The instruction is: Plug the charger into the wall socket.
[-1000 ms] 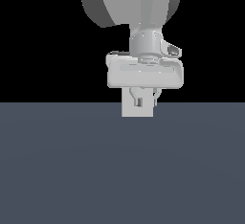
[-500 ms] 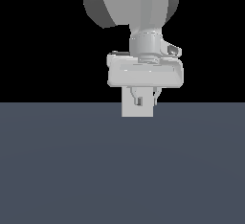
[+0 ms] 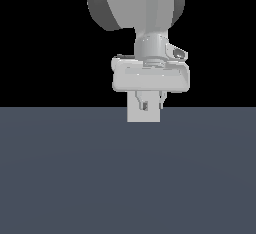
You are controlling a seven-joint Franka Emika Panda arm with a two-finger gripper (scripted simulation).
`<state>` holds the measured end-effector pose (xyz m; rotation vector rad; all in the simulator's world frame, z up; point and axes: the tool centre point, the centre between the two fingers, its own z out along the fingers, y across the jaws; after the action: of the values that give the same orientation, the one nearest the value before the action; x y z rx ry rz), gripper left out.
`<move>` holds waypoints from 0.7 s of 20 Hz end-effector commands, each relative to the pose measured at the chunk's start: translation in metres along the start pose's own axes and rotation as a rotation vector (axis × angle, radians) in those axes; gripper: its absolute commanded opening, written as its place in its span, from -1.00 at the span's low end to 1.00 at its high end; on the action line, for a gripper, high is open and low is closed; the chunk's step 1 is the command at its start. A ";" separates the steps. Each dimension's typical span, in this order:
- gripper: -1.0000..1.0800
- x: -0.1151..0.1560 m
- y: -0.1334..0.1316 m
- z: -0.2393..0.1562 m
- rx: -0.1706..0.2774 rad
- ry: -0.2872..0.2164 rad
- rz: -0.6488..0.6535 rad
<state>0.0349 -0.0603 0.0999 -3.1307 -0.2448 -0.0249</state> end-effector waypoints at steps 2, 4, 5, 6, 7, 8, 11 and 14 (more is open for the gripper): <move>-1.00 0.009 0.000 0.000 0.000 0.000 0.000; -1.00 0.015 0.000 0.000 0.000 0.000 0.000; -1.00 0.019 0.000 0.000 0.000 0.000 0.000; -1.00 0.023 0.000 0.000 0.000 0.000 0.000; -1.00 0.026 0.000 0.000 0.000 0.000 0.000; -1.00 0.029 0.000 0.000 0.000 0.000 0.000; -1.00 0.036 0.000 0.000 0.000 0.000 0.000; -1.00 0.041 0.000 0.001 0.000 0.000 0.000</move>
<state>0.0725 -0.0541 0.0997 -3.1305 -0.2454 -0.0249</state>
